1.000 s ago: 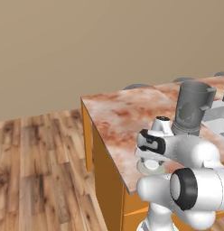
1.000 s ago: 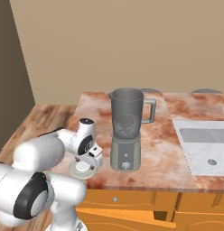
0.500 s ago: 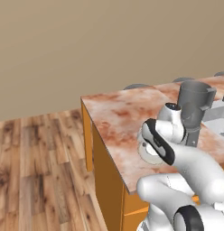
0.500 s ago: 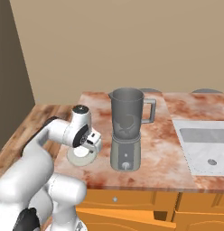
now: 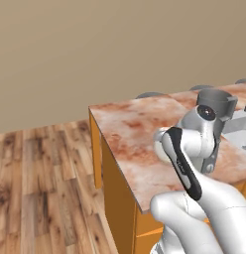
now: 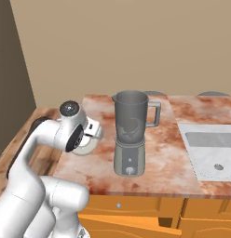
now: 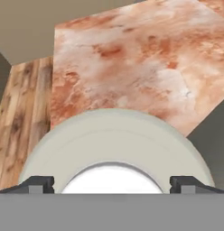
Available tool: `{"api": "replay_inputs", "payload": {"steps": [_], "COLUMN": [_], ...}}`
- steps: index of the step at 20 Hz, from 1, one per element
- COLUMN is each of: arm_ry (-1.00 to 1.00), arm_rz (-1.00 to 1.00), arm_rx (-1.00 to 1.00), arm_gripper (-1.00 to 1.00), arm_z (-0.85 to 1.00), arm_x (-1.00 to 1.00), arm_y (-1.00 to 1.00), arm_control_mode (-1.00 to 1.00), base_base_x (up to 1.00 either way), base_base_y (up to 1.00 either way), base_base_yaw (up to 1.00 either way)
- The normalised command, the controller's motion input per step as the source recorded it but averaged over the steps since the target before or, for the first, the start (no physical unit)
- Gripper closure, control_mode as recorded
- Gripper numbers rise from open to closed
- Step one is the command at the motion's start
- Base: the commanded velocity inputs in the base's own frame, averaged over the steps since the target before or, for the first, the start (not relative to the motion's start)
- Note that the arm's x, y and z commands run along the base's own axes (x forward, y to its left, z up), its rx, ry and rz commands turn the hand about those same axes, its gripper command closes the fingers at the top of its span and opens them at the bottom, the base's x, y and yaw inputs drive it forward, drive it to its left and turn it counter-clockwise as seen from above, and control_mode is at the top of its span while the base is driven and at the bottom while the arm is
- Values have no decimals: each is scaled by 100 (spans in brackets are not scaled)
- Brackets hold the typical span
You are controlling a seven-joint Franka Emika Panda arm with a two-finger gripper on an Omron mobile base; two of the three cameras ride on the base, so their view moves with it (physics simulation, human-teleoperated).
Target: Grab the onion and lemon from the fridge, place them in the blender, close the lid, and turn on the blender to create a marinade.
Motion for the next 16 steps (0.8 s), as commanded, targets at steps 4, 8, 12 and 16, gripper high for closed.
{"api": "replay_inputs", "payload": {"steps": [4,8,12,16], "arm_ry": [-20,-10,-1,0], "arm_rz": [0,0,0,-2], "arm_rx": [-9,-7,-3,0], "arm_gripper": [100,100,100,100], "arm_z": [100,100,93,99], "arm_x": [0,0,0,0], "arm_y": [0,0,-2,-17], "arm_control_mode": [-100,-100,-100,-100], "base_base_x": [0,0,0,0], "base_base_y": [0,0,0,0], "base_base_yaw": [0,0,0,0]}}
